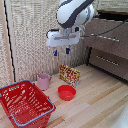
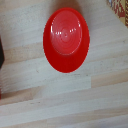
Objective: Shift your gripper thoughtfully near the cereal snack bar. Tenderly grip the snack bar with your precision device. Carefully hover the precision device above the first drawer installation and invite the snack bar to descend into the first drawer installation.
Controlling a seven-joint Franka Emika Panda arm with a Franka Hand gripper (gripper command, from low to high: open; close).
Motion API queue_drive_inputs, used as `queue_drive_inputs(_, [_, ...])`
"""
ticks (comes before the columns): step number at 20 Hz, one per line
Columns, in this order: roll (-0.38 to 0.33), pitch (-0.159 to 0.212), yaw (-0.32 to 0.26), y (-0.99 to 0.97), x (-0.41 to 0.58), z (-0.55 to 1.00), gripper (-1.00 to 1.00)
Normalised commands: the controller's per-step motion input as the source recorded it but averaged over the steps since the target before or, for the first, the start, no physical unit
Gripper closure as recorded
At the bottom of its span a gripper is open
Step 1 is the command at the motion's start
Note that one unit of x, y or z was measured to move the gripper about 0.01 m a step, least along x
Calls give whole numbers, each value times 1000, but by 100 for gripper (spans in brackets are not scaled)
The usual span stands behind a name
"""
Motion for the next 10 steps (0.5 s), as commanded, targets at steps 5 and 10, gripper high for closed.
queue_drive_inputs(5, [27,-6,-29,-805,3,-197,-100])
queue_drive_inputs(10, [18,-3,-7,-782,46,-210,-100])
